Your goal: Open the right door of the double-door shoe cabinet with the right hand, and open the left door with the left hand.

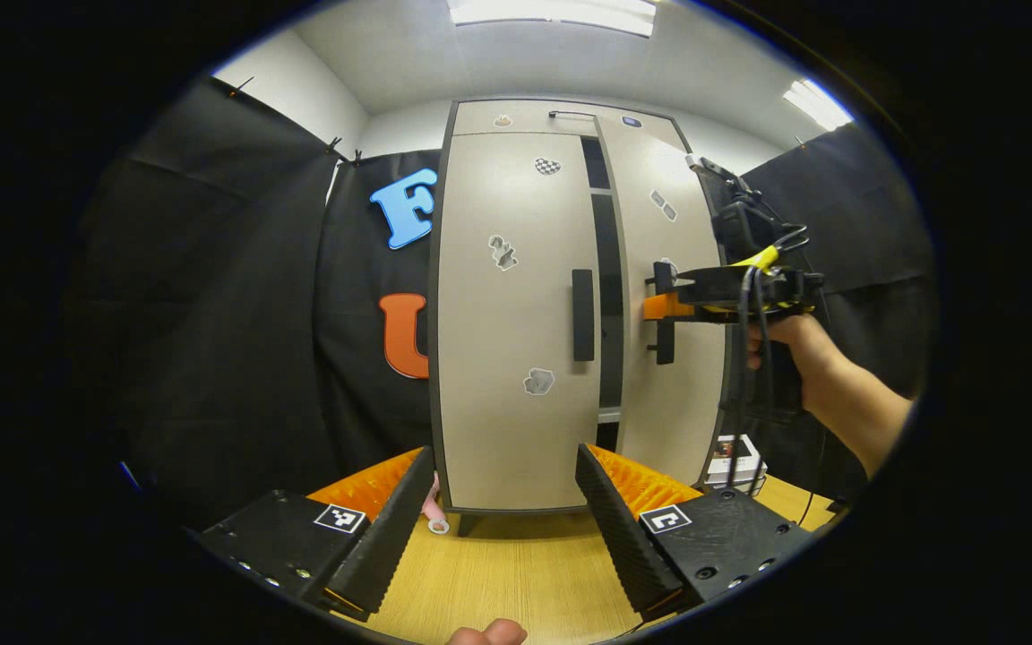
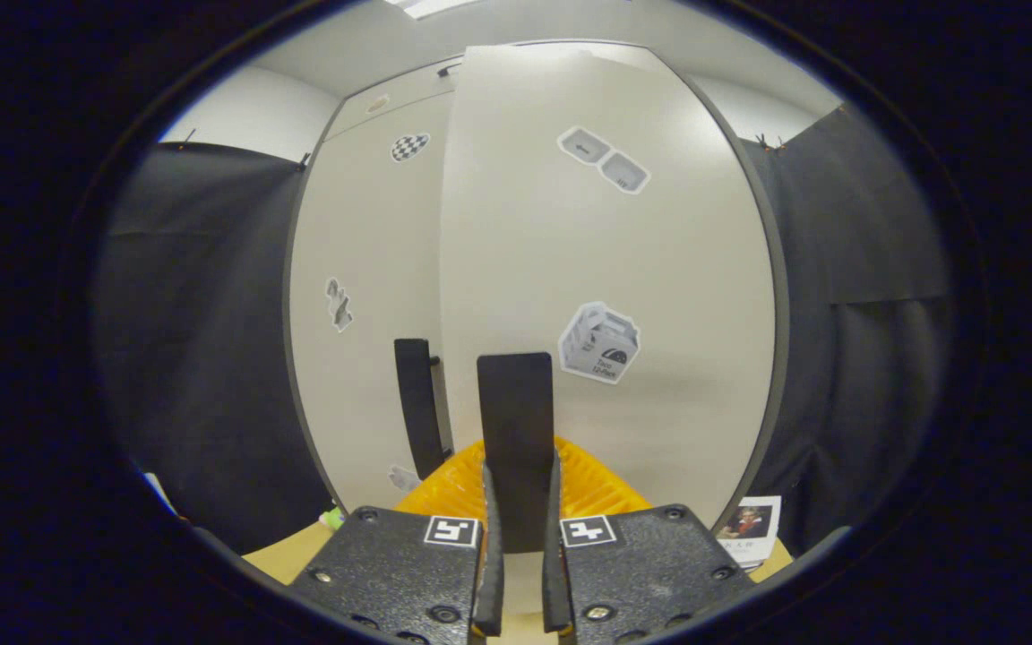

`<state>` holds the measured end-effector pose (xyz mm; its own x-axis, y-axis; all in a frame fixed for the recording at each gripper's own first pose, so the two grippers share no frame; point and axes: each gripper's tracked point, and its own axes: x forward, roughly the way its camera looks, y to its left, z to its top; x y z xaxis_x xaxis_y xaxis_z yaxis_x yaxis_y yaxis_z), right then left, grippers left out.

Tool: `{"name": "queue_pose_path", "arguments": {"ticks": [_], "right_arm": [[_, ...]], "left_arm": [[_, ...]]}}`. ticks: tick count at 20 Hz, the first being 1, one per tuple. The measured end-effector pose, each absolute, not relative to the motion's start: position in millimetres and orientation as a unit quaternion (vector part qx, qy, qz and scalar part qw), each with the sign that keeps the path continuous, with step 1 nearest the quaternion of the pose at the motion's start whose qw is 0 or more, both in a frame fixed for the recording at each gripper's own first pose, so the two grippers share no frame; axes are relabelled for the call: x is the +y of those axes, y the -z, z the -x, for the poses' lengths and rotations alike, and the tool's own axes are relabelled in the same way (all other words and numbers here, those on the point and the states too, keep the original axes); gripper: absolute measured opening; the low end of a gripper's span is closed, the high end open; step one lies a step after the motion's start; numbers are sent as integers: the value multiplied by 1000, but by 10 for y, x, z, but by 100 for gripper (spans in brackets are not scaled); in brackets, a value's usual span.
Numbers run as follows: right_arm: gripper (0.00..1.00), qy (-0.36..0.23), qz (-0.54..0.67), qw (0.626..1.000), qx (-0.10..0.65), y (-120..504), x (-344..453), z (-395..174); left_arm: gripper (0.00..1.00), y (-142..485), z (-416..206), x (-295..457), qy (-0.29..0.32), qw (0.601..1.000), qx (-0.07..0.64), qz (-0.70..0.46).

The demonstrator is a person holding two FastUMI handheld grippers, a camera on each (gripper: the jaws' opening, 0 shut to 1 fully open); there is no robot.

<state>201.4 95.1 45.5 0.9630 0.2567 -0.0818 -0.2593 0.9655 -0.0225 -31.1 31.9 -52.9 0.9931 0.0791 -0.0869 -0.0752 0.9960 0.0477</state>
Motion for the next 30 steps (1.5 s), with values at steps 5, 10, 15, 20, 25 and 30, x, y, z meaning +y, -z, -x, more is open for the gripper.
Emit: {"name": "queue_pose_path", "arguments": {"ticks": [5,10,15,20,25,30], "right_arm": [[20,-136,25,989,46,-483,769,-1764],[20,-129,34,990,41,-507,559,-1530],[17,-123,37,991,38,-541,280,-1306],[19,-105,44,993,29,-573,-37,-1147],[17,-91,51,994,30,-583,-198,-1097],[18,-49,74,996,18,-610,-481,-1016]], "left_arm": [[95,509,320,296,-39,998,43,-22],[95,500,338,236,-37,998,42,-23],[95,484,341,174,-36,998,39,-26],[95,456,333,62,-26,999,35,-22],[95,465,320,-5,-22,999,32,-19],[95,475,344,-30,-26,999,35,-16]]}}
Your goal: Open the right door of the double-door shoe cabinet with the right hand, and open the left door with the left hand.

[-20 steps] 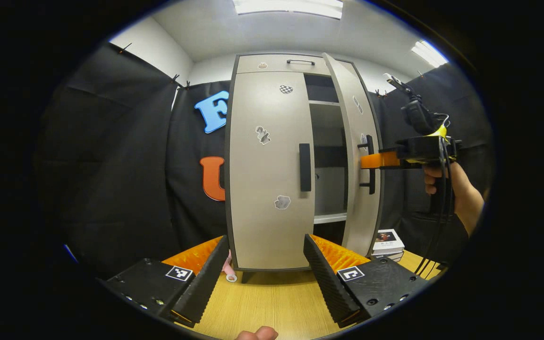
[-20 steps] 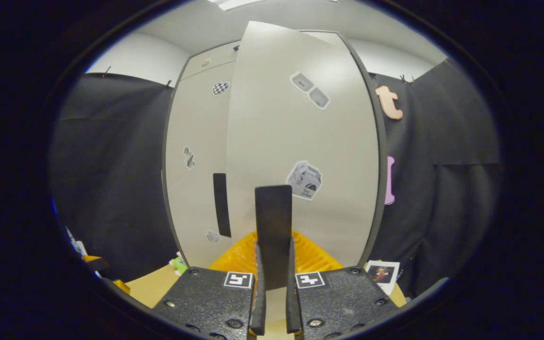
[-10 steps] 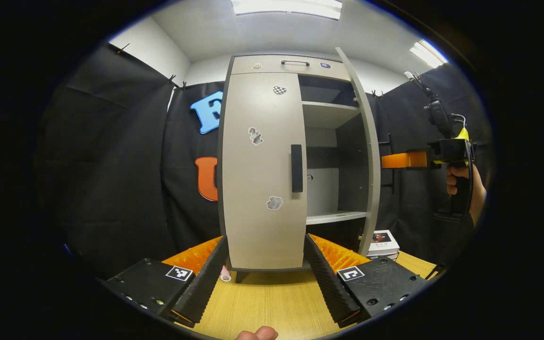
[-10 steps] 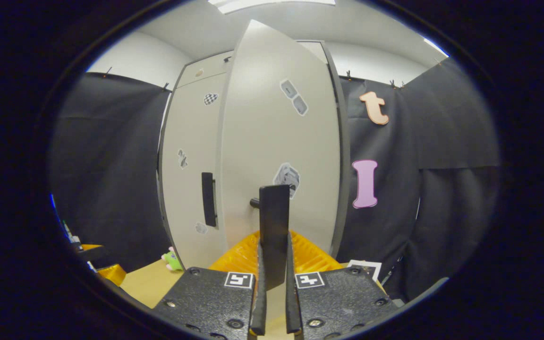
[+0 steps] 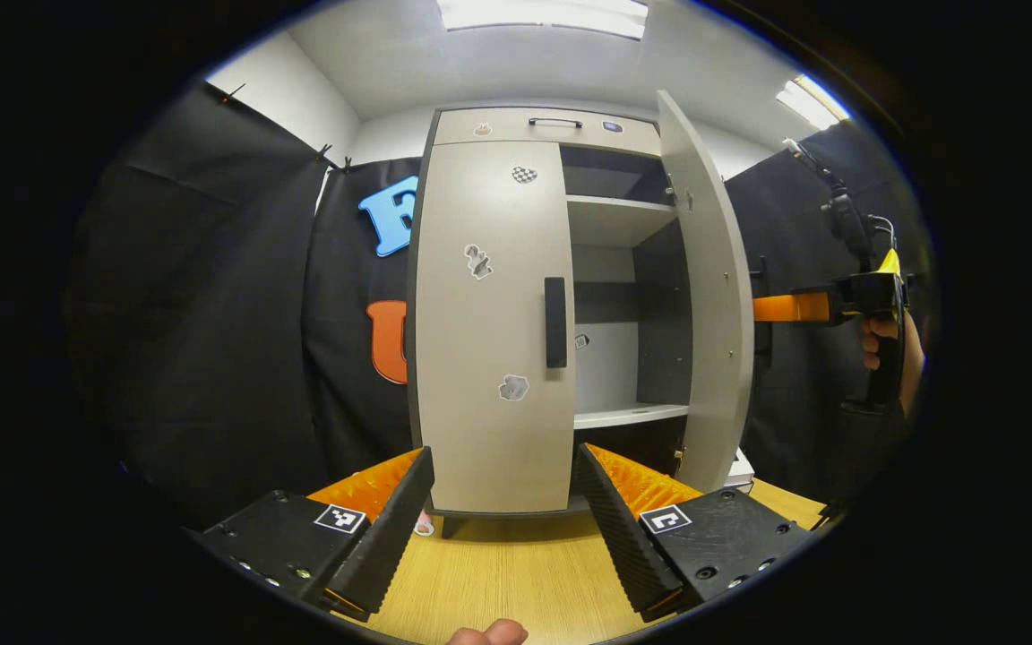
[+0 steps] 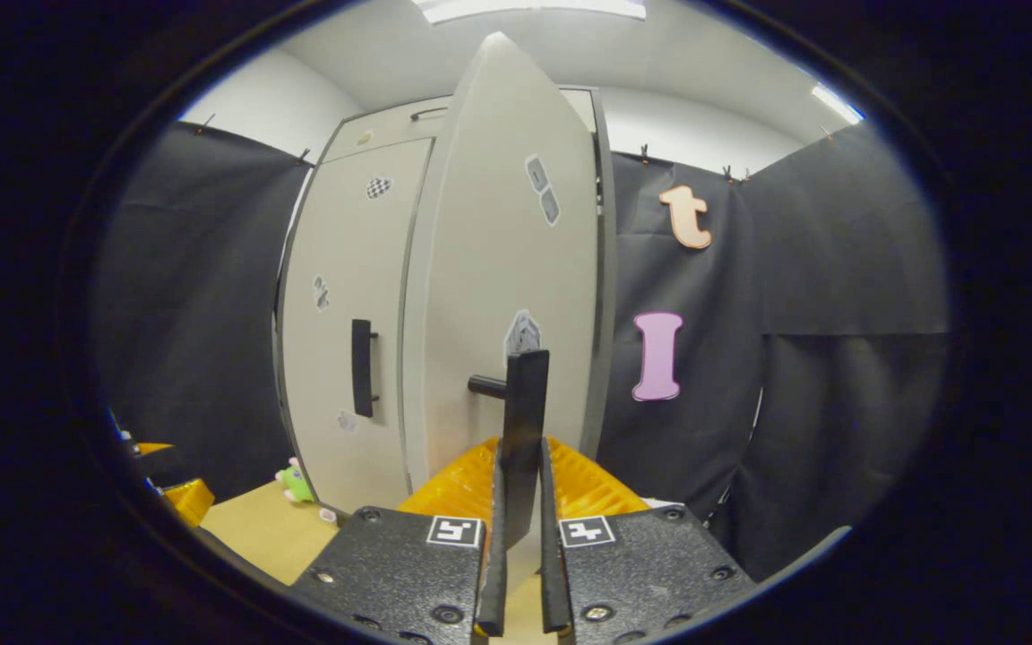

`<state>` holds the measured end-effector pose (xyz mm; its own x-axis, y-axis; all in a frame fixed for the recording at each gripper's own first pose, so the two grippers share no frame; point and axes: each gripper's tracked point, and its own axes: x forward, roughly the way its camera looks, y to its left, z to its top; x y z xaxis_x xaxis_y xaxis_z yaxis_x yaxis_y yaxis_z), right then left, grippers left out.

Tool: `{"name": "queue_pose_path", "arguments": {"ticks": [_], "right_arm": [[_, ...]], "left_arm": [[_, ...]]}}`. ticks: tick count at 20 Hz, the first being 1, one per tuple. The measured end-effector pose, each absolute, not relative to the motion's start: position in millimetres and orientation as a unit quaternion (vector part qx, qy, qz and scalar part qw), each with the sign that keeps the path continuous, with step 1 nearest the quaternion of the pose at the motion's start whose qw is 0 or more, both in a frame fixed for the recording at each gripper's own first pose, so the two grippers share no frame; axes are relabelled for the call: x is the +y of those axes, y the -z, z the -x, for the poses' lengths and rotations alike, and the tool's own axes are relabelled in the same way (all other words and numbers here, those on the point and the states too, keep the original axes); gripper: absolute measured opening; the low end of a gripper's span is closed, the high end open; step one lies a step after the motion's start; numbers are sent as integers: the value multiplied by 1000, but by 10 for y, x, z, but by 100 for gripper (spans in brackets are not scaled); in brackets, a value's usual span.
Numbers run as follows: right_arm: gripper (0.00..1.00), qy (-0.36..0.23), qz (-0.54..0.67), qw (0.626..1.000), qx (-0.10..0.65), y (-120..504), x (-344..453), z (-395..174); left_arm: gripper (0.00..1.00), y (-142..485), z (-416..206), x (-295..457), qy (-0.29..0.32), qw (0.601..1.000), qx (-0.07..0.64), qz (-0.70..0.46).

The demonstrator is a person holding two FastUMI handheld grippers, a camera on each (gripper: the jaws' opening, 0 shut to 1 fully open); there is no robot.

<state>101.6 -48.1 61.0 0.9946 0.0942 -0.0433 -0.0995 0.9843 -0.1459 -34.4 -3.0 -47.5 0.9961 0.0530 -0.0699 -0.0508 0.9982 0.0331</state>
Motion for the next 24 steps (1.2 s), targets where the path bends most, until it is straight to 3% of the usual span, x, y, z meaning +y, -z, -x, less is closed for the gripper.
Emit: {"name": "queue_pose_path", "arguments": {"ticks": [7,14,18,21,24], "right_arm": [[8,32,78,996,16,-670,-1088,-1047],[4,2,20,1000,19,-642,-1301,-1085],[4,37,43,998,-11,-765,-1297,-749],[4,20,47,998,-41,-828,-938,-350],[4,-17,35,999,-16,-511,-476,-172]], "left_arm": [[95,509,313,-32,-25,999,45,-9],[95,526,278,-53,-18,999,49,-10],[95,546,290,-4,-30,998,53,-10],[95,566,358,101,-39,998,54,-13],[95,567,353,179,-41,998,48,-5]]}}
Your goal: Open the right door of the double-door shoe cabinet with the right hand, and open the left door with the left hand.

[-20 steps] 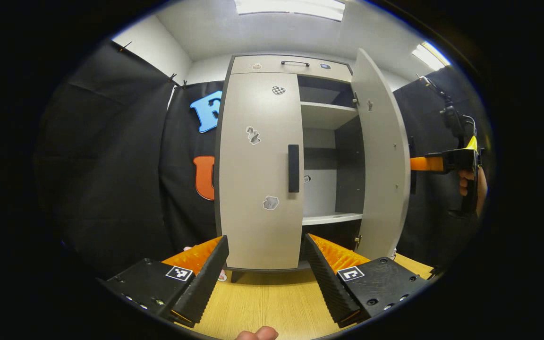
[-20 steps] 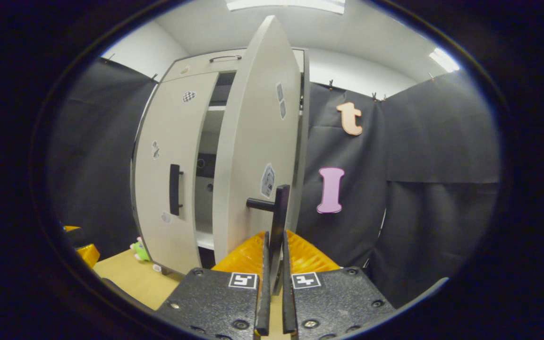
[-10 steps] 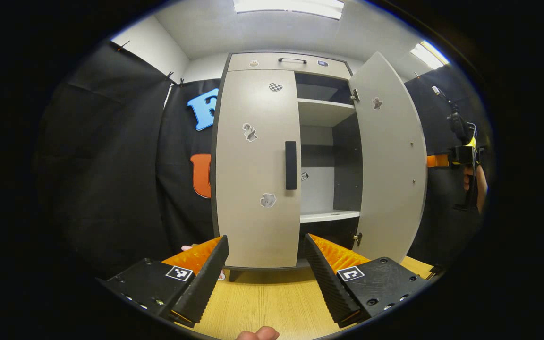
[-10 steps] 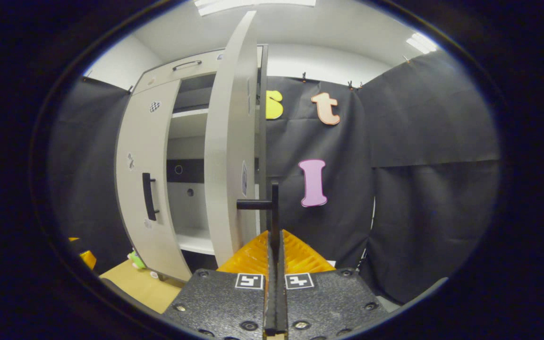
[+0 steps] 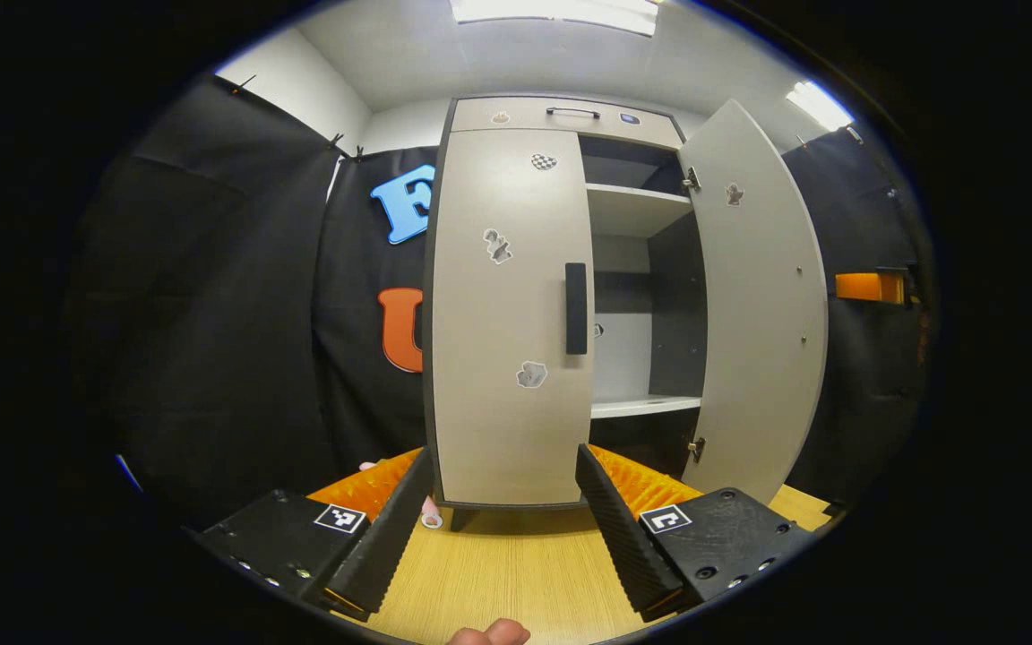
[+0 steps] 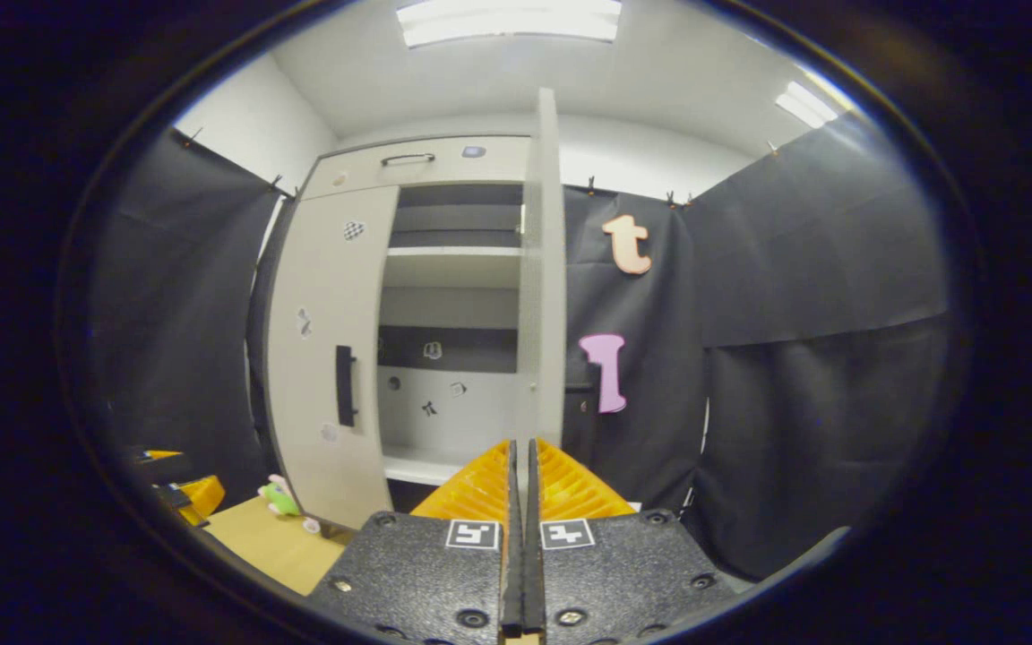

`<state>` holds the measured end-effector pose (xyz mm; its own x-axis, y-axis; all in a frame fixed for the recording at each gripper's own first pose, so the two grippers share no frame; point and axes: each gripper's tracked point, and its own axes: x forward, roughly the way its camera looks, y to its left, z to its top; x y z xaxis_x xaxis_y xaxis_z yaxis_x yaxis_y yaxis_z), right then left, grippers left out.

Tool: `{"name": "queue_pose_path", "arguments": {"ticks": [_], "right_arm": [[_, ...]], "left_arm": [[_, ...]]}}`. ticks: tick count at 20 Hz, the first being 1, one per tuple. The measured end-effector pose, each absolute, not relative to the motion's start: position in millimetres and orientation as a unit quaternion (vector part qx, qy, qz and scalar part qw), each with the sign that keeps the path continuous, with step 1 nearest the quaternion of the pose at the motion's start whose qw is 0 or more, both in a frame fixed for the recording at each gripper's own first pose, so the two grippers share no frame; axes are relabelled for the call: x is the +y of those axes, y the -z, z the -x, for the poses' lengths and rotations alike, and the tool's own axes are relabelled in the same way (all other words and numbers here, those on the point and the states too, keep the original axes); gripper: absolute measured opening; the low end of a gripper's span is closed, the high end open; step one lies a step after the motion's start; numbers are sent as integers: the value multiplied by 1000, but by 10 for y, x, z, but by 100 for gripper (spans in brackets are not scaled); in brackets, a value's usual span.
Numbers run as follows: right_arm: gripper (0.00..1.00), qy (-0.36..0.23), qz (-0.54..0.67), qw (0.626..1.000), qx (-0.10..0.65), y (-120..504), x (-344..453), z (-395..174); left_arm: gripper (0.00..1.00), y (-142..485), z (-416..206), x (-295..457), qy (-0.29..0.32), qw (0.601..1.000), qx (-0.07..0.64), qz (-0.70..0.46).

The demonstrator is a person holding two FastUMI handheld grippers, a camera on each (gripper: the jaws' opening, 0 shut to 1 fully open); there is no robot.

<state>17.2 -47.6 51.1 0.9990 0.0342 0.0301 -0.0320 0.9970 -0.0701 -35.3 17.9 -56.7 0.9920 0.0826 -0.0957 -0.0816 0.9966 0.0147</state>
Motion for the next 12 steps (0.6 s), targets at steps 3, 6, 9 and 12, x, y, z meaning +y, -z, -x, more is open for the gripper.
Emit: {"name": "queue_pose_path", "arguments": {"ticks": [3,6,9,12], "right_arm": [[36,-45,27,999,15,-197,-171,-154],[61,-38,53,997,39,14,-122,-201],[72,-39,40,998,37,74,-39,-231],[87,-25,31,999,34,115,-73,-251]], "left_arm": [[95,584,364,186,-35,998,52,2],[95,583,410,227,-36,998,50,5],[95,588,457,268,-36,998,50,4],[95,560,460,304,-36,998,48,3]]}}
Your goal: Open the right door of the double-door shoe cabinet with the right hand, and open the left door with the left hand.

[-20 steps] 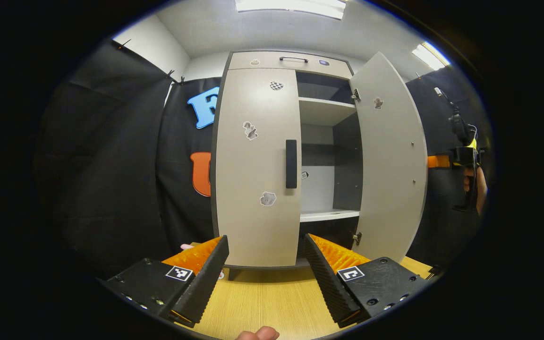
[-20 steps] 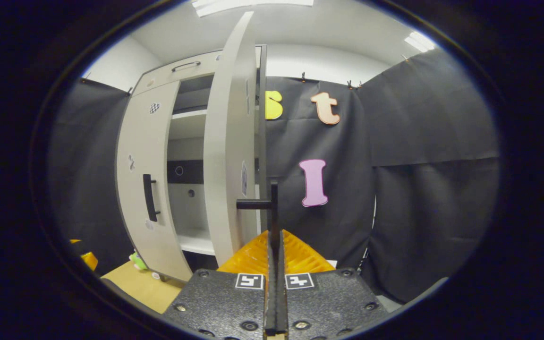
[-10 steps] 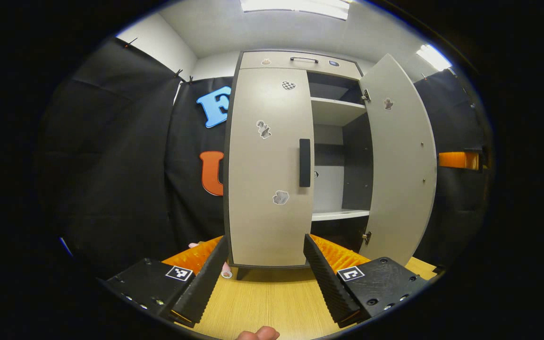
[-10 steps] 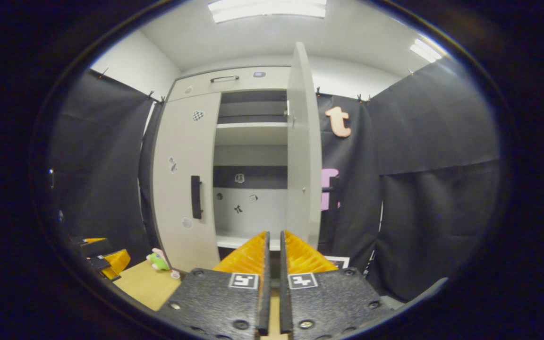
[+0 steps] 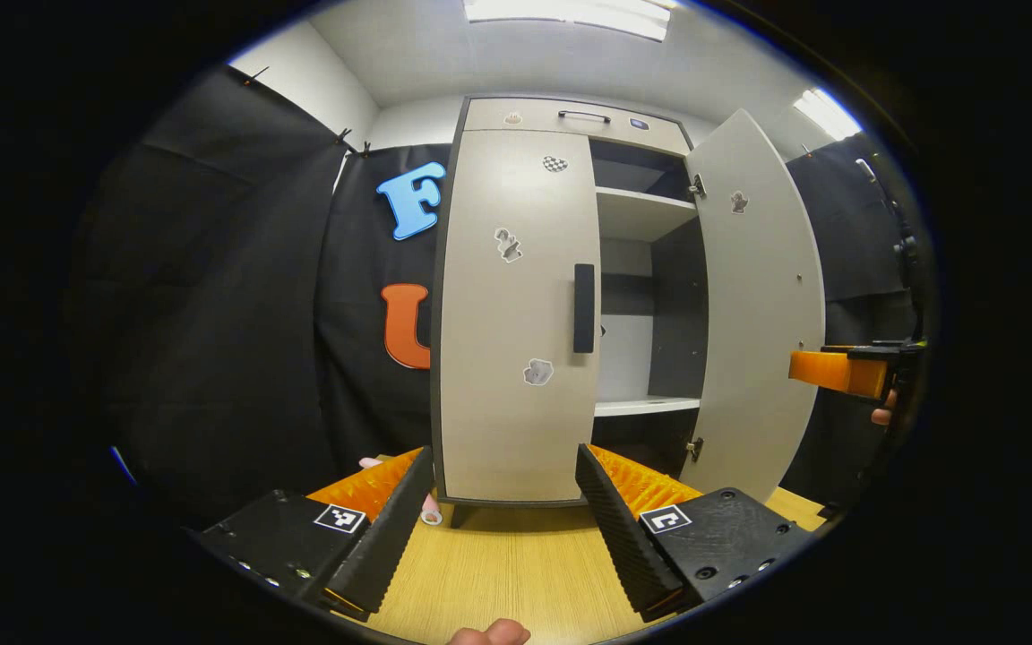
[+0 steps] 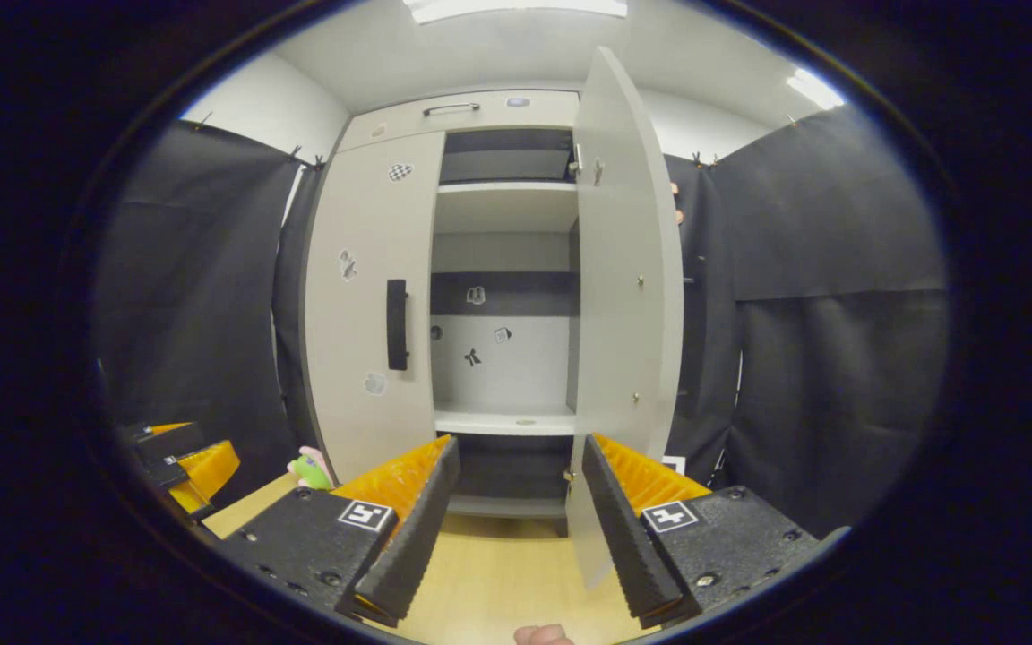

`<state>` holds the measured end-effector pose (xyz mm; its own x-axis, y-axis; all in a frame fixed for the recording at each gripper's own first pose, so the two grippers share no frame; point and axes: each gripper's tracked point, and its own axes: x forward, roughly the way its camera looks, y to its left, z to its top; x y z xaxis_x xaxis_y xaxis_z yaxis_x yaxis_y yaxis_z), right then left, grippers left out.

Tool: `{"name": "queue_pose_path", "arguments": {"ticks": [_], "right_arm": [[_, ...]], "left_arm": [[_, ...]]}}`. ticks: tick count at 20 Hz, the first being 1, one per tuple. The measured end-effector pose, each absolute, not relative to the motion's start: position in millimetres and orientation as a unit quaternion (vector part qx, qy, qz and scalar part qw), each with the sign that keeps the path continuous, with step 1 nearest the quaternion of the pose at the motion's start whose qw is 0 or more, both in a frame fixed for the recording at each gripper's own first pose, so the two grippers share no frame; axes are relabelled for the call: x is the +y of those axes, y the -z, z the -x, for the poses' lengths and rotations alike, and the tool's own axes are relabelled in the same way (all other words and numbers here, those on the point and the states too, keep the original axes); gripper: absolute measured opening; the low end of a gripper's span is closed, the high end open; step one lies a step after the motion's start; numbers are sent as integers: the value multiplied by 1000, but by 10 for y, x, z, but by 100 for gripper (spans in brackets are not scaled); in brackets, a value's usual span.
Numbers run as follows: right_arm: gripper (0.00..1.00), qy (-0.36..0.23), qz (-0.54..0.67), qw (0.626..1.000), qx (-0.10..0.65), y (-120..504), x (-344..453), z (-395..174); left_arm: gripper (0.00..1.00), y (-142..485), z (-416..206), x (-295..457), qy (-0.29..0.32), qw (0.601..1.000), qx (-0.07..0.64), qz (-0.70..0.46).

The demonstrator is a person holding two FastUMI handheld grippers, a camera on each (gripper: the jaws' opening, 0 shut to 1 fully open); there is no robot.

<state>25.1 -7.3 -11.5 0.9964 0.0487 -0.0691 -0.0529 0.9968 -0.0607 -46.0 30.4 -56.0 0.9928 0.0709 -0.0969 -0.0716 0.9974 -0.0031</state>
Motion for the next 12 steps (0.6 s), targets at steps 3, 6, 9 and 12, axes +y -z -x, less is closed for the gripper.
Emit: {"name": "queue_pose_path", "arguments": {"ticks": [3,6,9,12], "right_arm": [[89,-22,32,999,30,118,-102,-232],[88,-29,23,999,27,135,-81,-179],[88,-29,11,999,40,190,-95,-122],[88,-21,8,999,45,232,-163,-60]], "left_arm": [[95,430,302,228,-20,999,40,13],[95,148,-73,64,12,998,17,66],[95,-176,-664,8,25,998,-12,50],[94,-352,-1274,-155,31,999,-14,28]]}}
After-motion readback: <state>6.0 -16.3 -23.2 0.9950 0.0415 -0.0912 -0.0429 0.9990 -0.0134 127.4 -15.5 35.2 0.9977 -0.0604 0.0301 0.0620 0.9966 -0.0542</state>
